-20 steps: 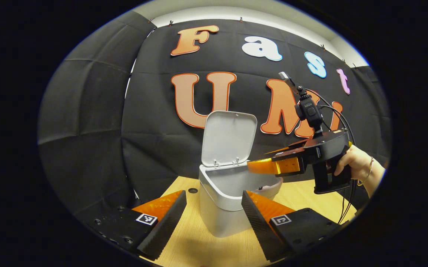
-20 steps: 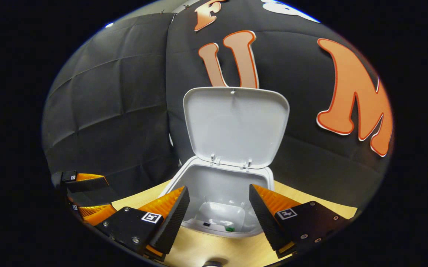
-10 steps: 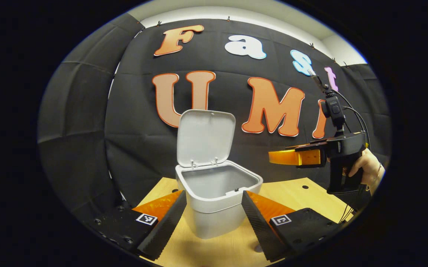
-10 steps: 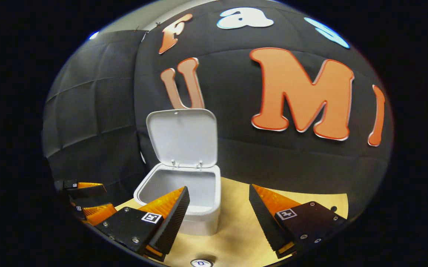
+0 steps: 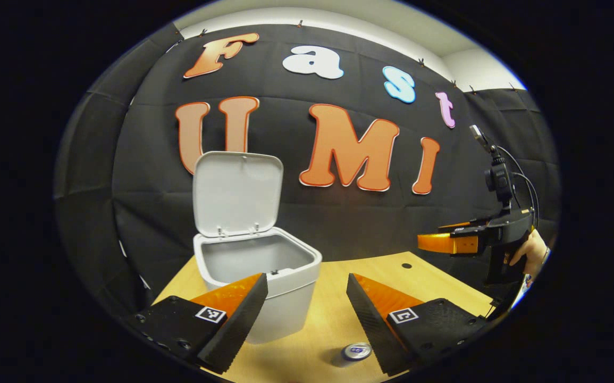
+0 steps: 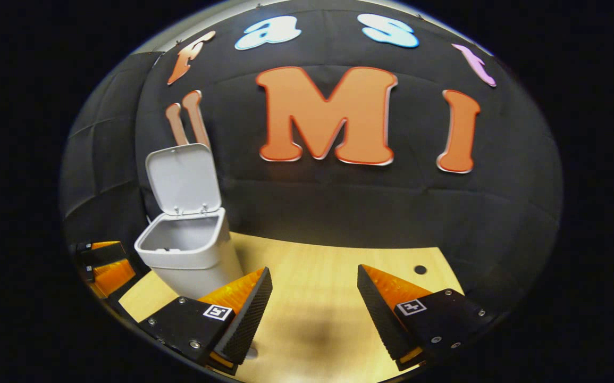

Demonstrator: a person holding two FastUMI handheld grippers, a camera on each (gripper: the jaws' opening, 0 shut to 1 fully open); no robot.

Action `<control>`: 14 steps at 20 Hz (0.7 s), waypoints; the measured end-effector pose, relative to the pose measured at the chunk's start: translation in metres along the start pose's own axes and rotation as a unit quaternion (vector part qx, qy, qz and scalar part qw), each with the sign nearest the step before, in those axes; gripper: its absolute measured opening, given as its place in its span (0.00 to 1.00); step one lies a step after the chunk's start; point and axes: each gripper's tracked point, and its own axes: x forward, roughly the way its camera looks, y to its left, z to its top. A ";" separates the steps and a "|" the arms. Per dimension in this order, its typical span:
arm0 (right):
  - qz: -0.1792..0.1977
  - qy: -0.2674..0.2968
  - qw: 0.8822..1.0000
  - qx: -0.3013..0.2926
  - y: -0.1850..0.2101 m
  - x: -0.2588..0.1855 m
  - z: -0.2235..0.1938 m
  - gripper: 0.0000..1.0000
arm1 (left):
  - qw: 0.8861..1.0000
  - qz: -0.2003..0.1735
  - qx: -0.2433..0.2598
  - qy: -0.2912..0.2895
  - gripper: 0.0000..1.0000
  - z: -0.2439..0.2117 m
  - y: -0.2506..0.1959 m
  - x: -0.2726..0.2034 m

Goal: Press the lid of the desktop garbage bin to open it, pick up the crumpled paper on the desktop and throw it into the bin, then pick up the pop can on the desktop and drop it into the bin, and finally close the garbage bin lid.

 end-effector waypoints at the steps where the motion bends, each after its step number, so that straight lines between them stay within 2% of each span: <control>1: -0.012 -0.003 1.000 0.005 -0.013 -0.006 -0.004 1.00 | 1.000 -0.011 -0.003 0.002 0.95 -0.004 -0.008 0.005; 2: -0.021 -0.005 1.000 0.012 -0.024 -0.014 -0.008 0.96 | 1.000 -0.019 -0.003 0.006 0.95 -0.007 -0.017 0.009; 7: -0.047 -0.003 0.998 0.039 -0.061 -0.037 -0.022 0.96 | 0.998 -0.052 0.007 0.023 0.95 -0.030 -0.051 0.022; 11: -0.054 0.004 0.998 0.041 -0.074 -0.047 -0.032 0.96 | 0.995 -0.079 0.008 0.057 0.95 -0.079 -0.076 0.028; 14: -0.055 0.012 0.998 0.042 -0.079 -0.050 -0.039 0.96 | 0.990 -0.083 0.022 0.110 0.95 -0.135 -0.083 0.034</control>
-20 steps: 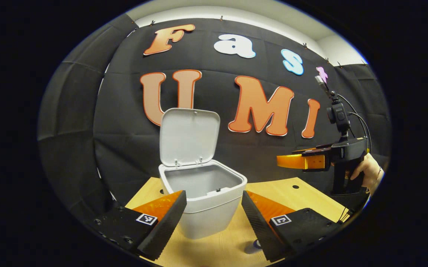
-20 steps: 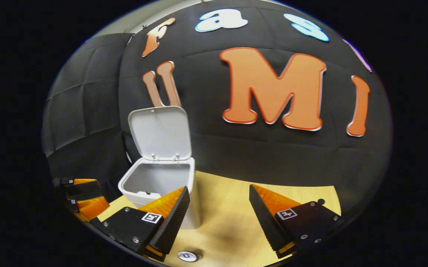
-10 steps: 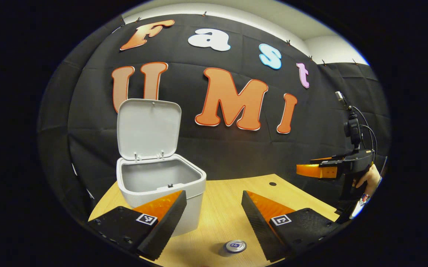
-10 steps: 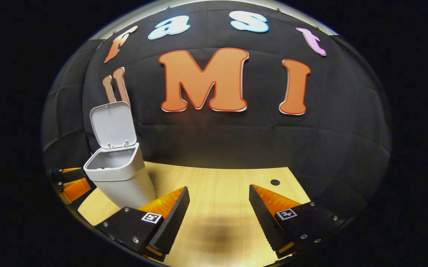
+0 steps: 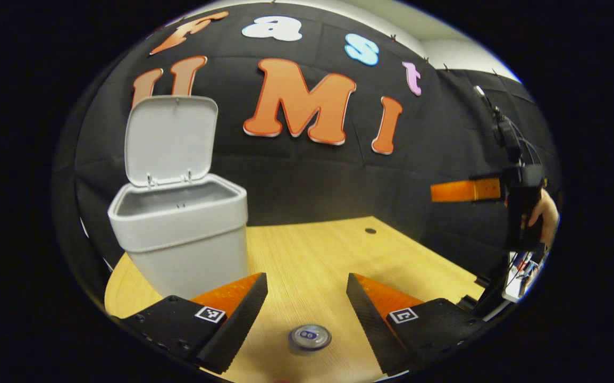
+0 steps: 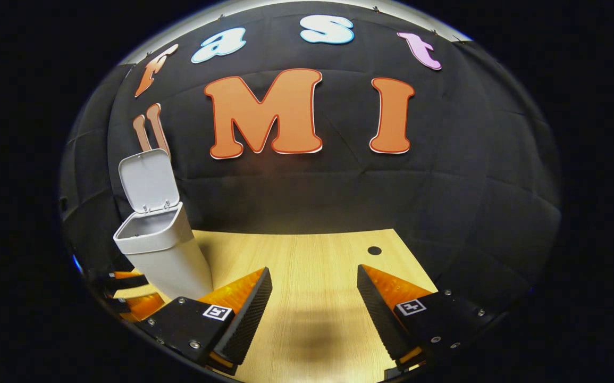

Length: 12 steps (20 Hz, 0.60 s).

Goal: Press the lid of the desktop garbage bin to open it, pick up the crumpled paper on the desktop and throw it into the bin, then pick up the pop can on the desktop and drop it into the bin, and finally close the garbage bin lid.

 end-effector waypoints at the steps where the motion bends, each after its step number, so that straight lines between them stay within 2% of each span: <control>1: -0.001 0.003 1.000 0.000 -0.002 -0.001 -0.002 0.96 | 1.000 -0.001 0.005 0.014 0.95 -0.018 -0.002 0.009; 6: -0.013 0.020 1.000 0.008 -0.020 -0.004 -0.019 0.96 | 0.997 0.007 0.006 0.078 0.95 -0.081 -0.004 0.025; 12: -0.022 0.046 0.998 0.021 -0.034 -0.001 -0.038 0.96 | 0.991 -0.002 0.005 0.133 0.96 -0.116 -0.010 0.038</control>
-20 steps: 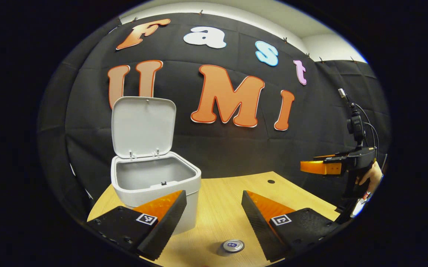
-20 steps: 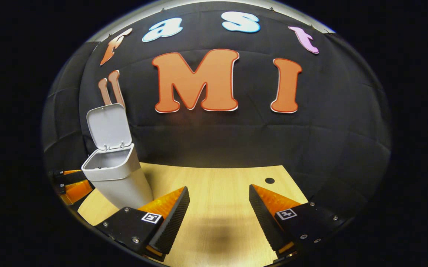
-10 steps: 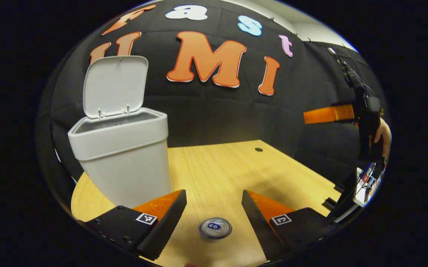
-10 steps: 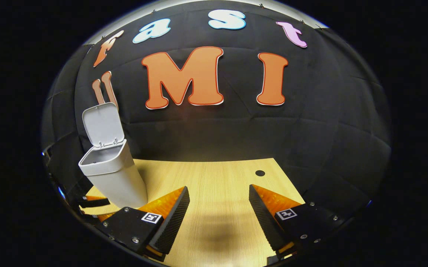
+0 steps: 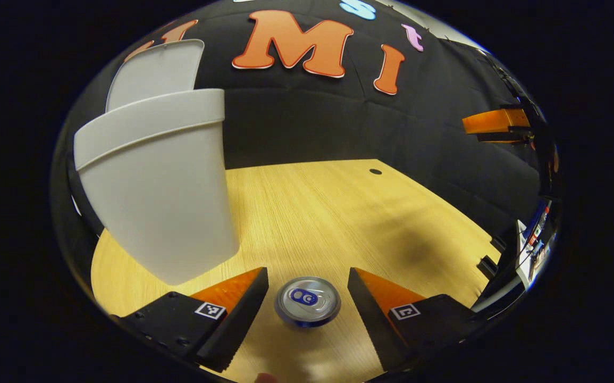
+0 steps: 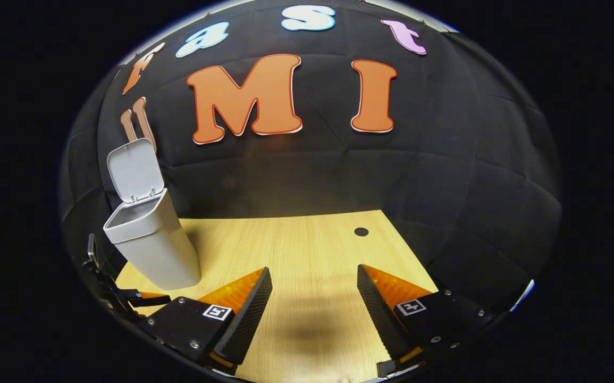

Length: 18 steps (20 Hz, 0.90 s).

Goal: Press the lid of the desktop garbage bin to open it, pick up the crumpled paper on the desktop and throw it into the bin, then pick up the pop can on the desktop and drop it into the bin, and finally close the garbage bin lid.

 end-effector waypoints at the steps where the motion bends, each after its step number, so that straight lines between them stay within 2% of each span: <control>1: 0.001 0.002 1.000 0.001 0.000 0.003 -0.001 0.96 | 1.000 0.001 0.001 0.010 0.96 -0.005 0.000 0.003; 5: 0.008 0.008 1.000 -0.003 0.002 0.005 -0.004 0.96 | 0.999 0.003 -0.002 0.034 0.98 -0.023 0.001 0.016; 10: 0.009 0.024 1.000 0.002 -0.002 0.012 -0.012 0.96 | 0.997 0.027 0.009 0.076 0.98 -0.053 0.010 0.033; 11: 0.008 0.026 1.000 0.001 -0.003 0.012 -0.014 0.96 | 0.997 0.030 0.011 0.067 0.95 -0.049 0.011 0.037; 12: 0.008 0.028 1.000 0.001 -0.003 0.013 -0.015 0.96 | 0.998 0.027 0.010 0.062 0.85 -0.046 0.010 0.038; 15: 0.011 0.031 0.999 -0.001 -0.003 0.014 -0.016 0.96 | 0.998 0.025 -0.012 0.052 0.83 -0.031 0.009 0.028; 18: 0.018 0.028 0.999 0.001 0.000 0.013 -0.013 0.96 | 0.999 0.027 -0.012 0.016 0.83 0.010 0.010 0.011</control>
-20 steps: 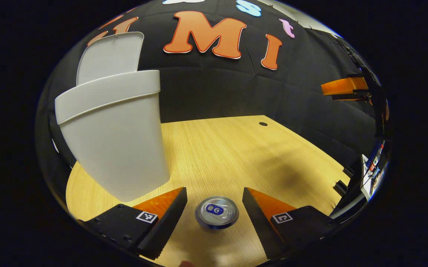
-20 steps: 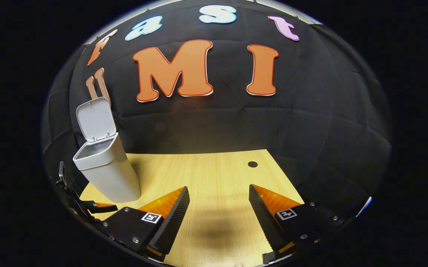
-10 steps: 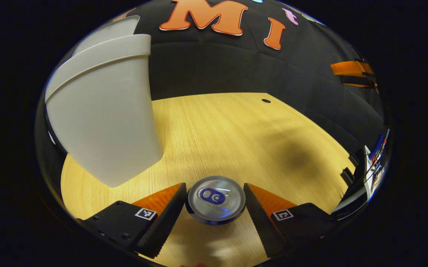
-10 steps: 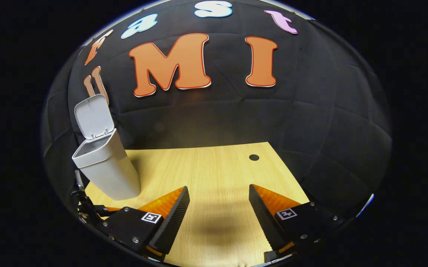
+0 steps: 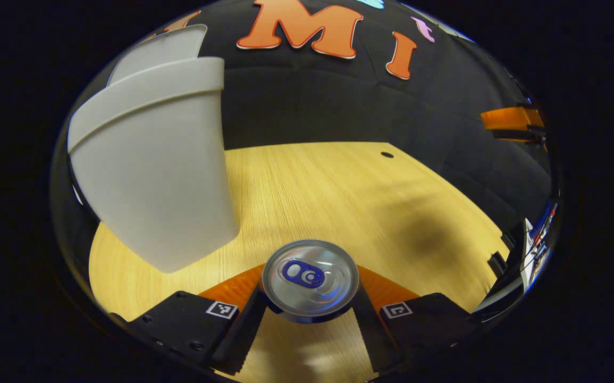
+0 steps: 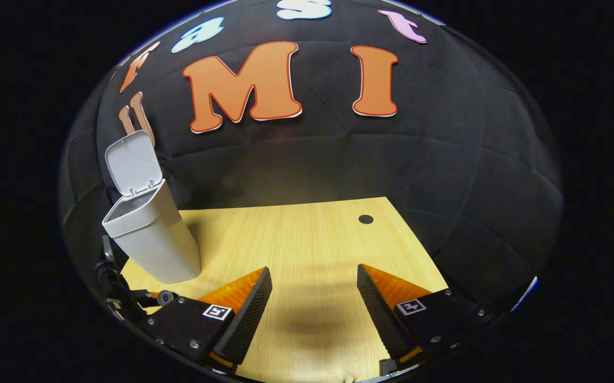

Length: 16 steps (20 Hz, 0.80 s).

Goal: Press the lid of the desktop garbage bin to open it, pick up the crumpled paper on the desktop and throw it into the bin, then pick up the pop can on the desktop and drop it into the bin, and finally close the garbage bin lid.

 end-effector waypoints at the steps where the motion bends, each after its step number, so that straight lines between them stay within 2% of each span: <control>1: 0.002 -0.001 1.000 0.001 0.002 0.001 0.001 0.96 | 1.000 0.000 0.003 -0.009 0.83 0.011 0.000 -0.012; 8: 0.025 -0.003 1.000 0.004 0.021 0.002 0.006 0.96 | 0.995 0.014 0.023 -0.098 0.83 0.105 0.000 -0.096; 11: 0.038 -0.007 0.999 0.006 0.030 0.003 0.010 0.96 | 0.985 0.019 0.034 -0.169 0.82 0.155 0.003 -0.132; 16: 0.051 -0.010 0.999 0.011 0.037 0.006 0.015 0.96 | 0.970 0.050 0.044 -0.232 0.81 0.220 0.024 -0.175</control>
